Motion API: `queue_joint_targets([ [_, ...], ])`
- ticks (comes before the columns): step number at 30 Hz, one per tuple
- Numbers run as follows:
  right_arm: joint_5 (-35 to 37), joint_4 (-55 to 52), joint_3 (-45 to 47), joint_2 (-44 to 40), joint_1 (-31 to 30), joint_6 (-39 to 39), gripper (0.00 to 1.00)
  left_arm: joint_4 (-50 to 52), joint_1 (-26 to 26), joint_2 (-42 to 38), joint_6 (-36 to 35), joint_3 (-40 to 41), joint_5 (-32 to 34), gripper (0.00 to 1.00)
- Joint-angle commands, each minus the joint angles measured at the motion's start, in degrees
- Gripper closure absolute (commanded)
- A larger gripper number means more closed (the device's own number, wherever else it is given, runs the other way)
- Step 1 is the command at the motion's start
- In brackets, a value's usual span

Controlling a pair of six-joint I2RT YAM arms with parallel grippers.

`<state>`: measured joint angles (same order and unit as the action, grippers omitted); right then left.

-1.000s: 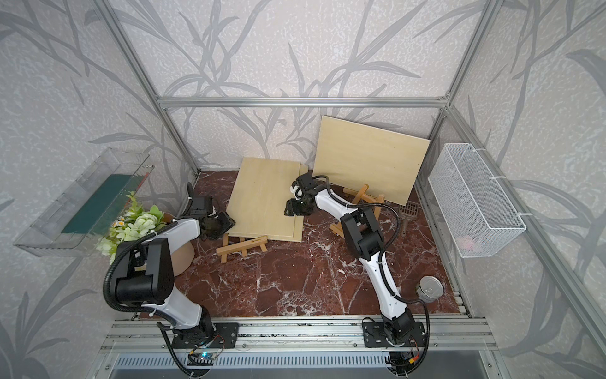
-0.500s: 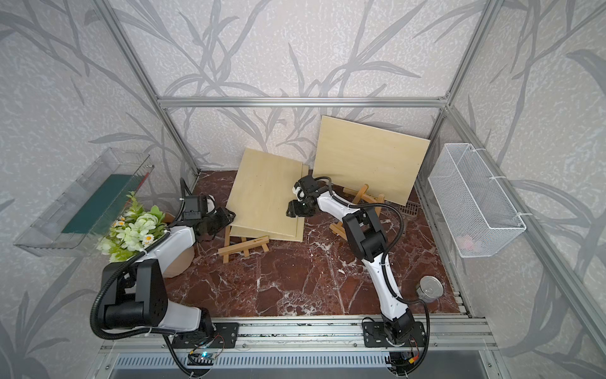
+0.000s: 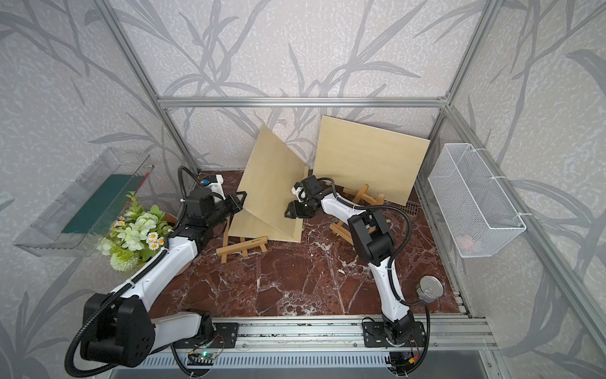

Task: Assemble the easel
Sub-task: Pick up the drawing board.

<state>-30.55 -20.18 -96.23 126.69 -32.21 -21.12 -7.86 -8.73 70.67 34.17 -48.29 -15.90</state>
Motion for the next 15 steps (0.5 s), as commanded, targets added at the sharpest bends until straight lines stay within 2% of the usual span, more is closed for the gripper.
queue_joint_targets([
  [1,-2.0,-1.7,5.0,-5.7,-3.8,4.8,0.4,1.2,-3.4,-0.4,-4.9,-2.4,0.9,1.0],
  [4,-1.9,-3.6,9.4,-13.7,-3.9,9.5,0.39,5.5,-4.3,-0.2,-2.2,-5.6,2.4,1.0],
  [9,-0.2,-7.3,13.4,-26.6,-4.3,15.3,0.36,6.0,-7.3,-0.6,2.7,-9.2,4.8,1.0],
  [12,3.4,-8.2,14.1,-33.6,-6.4,19.4,0.33,9.4,-9.6,0.3,4.6,-13.5,7.4,1.0],
  [15,9.6,-8.0,13.8,-37.6,-10.2,24.3,0.28,13.9,-10.1,1.8,10.7,-18.9,8.8,1.0],
])
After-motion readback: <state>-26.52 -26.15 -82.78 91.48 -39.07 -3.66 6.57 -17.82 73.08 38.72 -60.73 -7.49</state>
